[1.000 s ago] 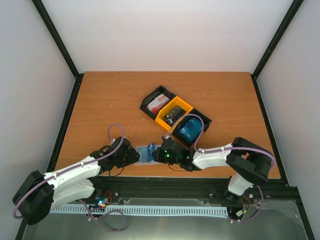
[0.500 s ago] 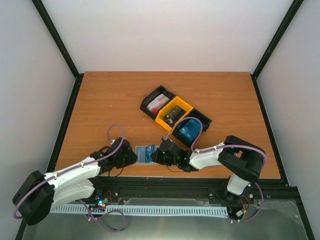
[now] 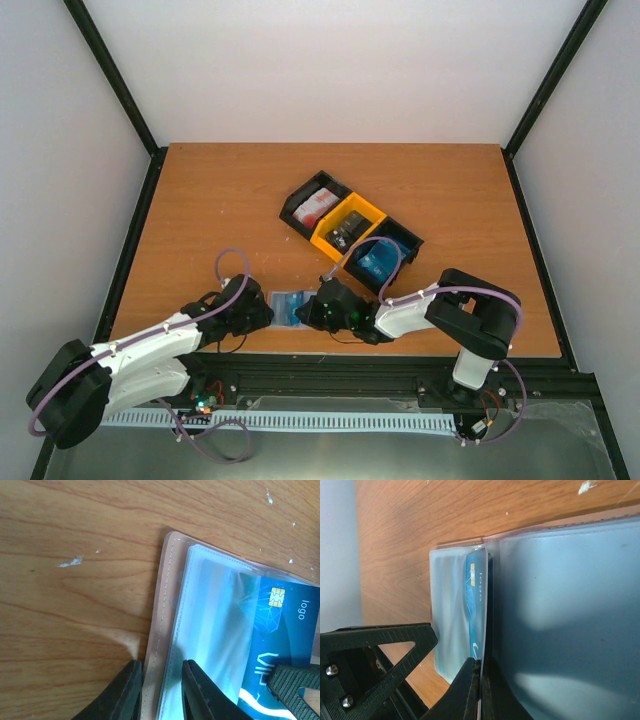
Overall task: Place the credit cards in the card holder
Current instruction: Insert the credit card into the card holder.
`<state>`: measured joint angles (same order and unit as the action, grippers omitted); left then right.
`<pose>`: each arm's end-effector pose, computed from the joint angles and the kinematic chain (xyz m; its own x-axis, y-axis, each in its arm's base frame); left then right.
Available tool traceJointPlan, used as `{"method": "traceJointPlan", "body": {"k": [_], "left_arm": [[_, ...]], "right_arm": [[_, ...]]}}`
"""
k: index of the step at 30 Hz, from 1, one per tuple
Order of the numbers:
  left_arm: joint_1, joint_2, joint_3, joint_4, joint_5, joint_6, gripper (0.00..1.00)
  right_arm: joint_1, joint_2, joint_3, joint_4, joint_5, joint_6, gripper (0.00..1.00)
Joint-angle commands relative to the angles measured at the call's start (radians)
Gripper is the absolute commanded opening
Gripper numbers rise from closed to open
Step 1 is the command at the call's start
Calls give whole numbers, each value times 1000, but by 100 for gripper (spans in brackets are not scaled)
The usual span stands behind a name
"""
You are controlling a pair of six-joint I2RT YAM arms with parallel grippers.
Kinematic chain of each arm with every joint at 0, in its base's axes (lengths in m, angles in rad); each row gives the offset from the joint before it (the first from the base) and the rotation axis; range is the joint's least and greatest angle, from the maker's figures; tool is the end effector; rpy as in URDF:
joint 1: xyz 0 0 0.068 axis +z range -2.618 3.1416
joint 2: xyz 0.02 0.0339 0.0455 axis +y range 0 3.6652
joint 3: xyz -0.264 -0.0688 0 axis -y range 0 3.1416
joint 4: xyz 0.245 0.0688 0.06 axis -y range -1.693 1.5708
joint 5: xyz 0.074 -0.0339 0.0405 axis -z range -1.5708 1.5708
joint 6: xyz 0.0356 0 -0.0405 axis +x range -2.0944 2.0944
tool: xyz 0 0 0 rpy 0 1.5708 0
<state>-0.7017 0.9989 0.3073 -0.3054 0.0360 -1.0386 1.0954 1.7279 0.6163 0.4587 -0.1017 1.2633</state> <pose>0.1241 -0.1066 0.1334 -0.8942 -0.3717 -0.2494 -0.2178 0.8480 -0.4831 0.1389 0.2778 0.1148 -0.9624 0.2021 -0.1816 -0.0139 0.6309 0.7757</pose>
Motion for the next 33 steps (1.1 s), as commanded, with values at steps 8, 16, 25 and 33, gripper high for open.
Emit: {"method": "traceJointPlan", "body": {"k": [8, 16, 25, 33], "left_arm": [[2, 6, -14, -14, -2, 15, 25], [2, 5, -19, -8, 7, 24, 25], [2, -2, -21, -9, 8, 28, 25], [2, -19, 0, -39, -14, 35, 31]], "right_arm": [[31, -36, -32, -223, 89, 87, 3], [31, 69, 0, -121, -11, 99, 3], [32, 103, 34, -103, -47, 49, 6], [42, -5, 82, -322, 55, -28, 35]]}}
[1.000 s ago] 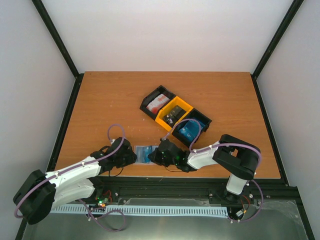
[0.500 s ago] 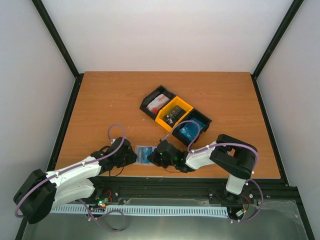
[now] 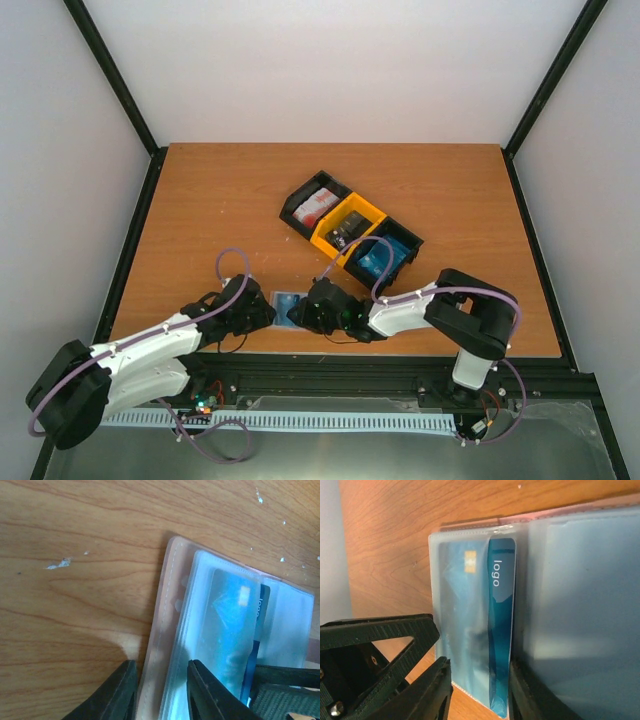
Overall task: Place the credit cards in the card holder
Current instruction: Insert the credit card into the card holder.
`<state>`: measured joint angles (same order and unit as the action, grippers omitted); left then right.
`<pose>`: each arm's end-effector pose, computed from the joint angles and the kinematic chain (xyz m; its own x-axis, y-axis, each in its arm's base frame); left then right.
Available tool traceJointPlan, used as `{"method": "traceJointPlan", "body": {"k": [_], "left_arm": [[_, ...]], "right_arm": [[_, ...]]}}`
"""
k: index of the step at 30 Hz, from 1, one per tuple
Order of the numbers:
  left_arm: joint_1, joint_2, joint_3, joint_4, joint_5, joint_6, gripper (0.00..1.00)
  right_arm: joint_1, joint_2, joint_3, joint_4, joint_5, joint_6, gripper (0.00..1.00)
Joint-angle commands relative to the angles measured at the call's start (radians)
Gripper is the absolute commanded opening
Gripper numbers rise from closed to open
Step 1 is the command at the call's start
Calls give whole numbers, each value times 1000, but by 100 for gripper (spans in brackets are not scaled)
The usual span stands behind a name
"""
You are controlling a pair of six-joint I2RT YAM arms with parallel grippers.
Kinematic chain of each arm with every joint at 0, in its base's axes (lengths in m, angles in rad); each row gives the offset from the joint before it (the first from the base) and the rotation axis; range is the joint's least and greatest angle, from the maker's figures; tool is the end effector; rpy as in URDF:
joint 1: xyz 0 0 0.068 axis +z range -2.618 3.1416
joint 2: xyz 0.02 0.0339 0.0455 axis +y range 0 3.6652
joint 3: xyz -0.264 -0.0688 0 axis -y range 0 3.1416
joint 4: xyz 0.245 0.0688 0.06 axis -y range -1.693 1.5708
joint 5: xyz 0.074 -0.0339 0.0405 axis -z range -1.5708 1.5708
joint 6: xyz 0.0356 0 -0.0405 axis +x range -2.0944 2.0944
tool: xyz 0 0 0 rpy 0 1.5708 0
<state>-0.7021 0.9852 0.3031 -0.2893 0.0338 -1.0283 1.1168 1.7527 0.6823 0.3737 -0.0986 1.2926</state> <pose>0.1244 -0.1068 0.1352 -0.8907 -0.3676 -0.2674 -0.1991 0.8443 -0.4976 0.1380 0.2908 0.1168 -0.9691 0.1960 -0.1499 0.0159 0.6557 0.7548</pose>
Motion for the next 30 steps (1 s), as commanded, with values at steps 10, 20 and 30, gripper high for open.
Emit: {"method": "traceJointPlan", "body": {"k": [10, 20, 30], "left_arm": [[3, -18, 26, -71, -21, 43, 36], [3, -19, 28, -50, 16, 71, 36], [3, -80, 5, 7, 118, 65, 47]], "right_arm": [[56, -70, 155, -552, 219, -125, 48], [64, -26, 286, -686, 297, -310, 38], [63, 32, 299, -642, 243, -364, 45]]}}
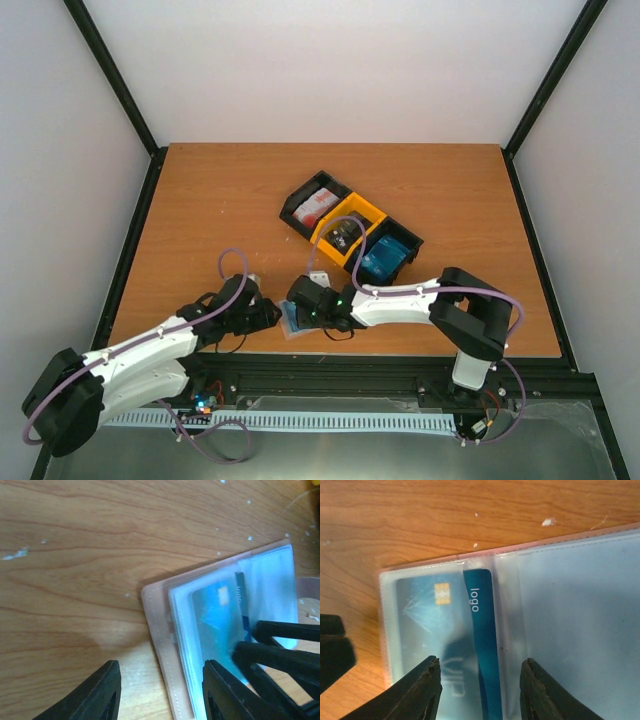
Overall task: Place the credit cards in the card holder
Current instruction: Insert the credit card into the card holder.
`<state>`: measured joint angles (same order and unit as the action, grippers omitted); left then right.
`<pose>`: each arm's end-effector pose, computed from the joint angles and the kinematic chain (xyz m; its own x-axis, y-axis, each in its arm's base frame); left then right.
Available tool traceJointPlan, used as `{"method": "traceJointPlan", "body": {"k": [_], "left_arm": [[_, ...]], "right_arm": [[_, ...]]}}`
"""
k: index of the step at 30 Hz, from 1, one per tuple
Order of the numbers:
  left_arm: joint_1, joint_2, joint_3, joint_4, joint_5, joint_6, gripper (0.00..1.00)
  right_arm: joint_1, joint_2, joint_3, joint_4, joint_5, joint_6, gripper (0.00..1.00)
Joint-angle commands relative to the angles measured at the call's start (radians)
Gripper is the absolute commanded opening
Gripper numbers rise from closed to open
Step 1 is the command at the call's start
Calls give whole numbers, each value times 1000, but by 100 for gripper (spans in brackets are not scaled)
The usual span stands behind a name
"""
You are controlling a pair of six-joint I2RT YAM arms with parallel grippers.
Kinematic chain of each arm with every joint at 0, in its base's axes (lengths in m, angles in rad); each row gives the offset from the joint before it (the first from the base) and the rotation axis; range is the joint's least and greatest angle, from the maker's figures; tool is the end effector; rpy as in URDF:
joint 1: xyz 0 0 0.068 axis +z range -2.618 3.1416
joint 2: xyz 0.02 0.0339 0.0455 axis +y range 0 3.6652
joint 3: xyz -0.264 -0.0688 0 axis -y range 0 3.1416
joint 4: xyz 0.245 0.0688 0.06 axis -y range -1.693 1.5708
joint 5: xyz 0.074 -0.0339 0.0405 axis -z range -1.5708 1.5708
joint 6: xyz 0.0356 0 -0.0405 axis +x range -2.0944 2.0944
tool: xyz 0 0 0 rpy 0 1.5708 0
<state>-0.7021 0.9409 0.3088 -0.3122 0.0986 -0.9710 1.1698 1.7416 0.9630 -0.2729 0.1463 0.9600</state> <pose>0.1212 -0.1071 0.1418 -0.9160 -0.3011 -0.2651 -0.1229 0.8397 -0.5290 0.1358 0.3070 0.1495 -0.9174 -0.0875 -0.3883 -0.2286 0.9145 0.3340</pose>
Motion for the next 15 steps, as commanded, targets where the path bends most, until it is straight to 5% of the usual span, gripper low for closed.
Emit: {"method": "traceJointPlan", "body": {"k": [1, 7, 15], "left_arm": [[3, -40, -4, 36, 58, 6, 47], [3, -13, -13, 51, 69, 1, 48], [3, 23, -20, 73, 88, -7, 36]], "right_arm": [[9, 52, 22, 7, -7, -34, 45], [9, 93, 28, 50, -75, -47, 48], [7, 101, 5, 182, -217, -51, 48]]}}
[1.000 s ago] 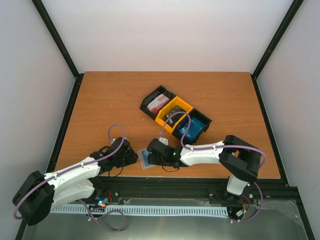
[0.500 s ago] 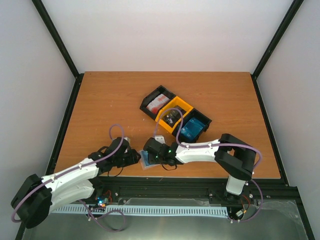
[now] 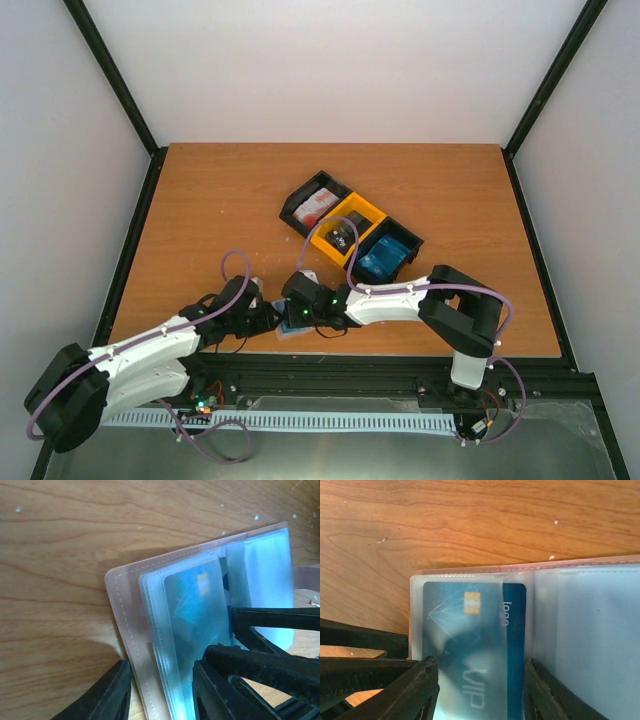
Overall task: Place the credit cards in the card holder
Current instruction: Insert the credit card into the card holder.
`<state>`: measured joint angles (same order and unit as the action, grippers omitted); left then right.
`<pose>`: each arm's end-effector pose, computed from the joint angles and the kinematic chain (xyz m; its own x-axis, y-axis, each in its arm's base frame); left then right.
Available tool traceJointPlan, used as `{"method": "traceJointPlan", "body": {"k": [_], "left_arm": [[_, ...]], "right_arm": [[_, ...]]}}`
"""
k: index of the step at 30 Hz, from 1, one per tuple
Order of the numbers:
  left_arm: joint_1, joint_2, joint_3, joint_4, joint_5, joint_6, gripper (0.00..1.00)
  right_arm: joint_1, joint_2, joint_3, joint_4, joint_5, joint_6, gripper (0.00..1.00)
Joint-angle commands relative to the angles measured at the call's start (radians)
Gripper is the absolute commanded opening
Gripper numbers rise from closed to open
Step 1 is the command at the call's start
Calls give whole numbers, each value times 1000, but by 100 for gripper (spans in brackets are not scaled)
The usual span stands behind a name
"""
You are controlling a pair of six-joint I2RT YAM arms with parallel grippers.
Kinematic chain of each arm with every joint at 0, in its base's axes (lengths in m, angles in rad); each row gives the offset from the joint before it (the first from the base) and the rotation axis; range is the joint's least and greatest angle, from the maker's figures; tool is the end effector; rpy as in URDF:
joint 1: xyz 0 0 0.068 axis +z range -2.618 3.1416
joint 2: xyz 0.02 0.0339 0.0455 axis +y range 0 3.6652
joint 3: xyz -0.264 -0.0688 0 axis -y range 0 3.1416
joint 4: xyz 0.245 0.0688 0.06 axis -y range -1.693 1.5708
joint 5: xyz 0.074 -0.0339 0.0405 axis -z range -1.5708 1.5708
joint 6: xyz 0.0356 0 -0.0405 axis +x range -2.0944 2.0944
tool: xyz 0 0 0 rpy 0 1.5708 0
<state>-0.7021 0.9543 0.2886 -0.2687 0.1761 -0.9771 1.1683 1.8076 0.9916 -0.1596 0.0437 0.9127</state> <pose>0.1196 -0.1093 0.1371 -0.9364 -0.2767 -0.2157 -0.1088 0.8134 -0.5714 0.1405 0.3260 0.1421 -0.9180 -0.1385 -0.3715 -0.2997 0.8559 0.4215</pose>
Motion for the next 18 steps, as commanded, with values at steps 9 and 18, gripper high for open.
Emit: {"method": "traceJointPlan", "body": {"k": [9, 18], "left_arm": [[3, 16, 2, 25, -8, 12, 35], [3, -29, 53, -83, -132, 24, 44]], "right_arm": [[-2, -18, -51, 92, -57, 0, 47], [-12, -202, -25, -103, 174, -81, 52]]}}
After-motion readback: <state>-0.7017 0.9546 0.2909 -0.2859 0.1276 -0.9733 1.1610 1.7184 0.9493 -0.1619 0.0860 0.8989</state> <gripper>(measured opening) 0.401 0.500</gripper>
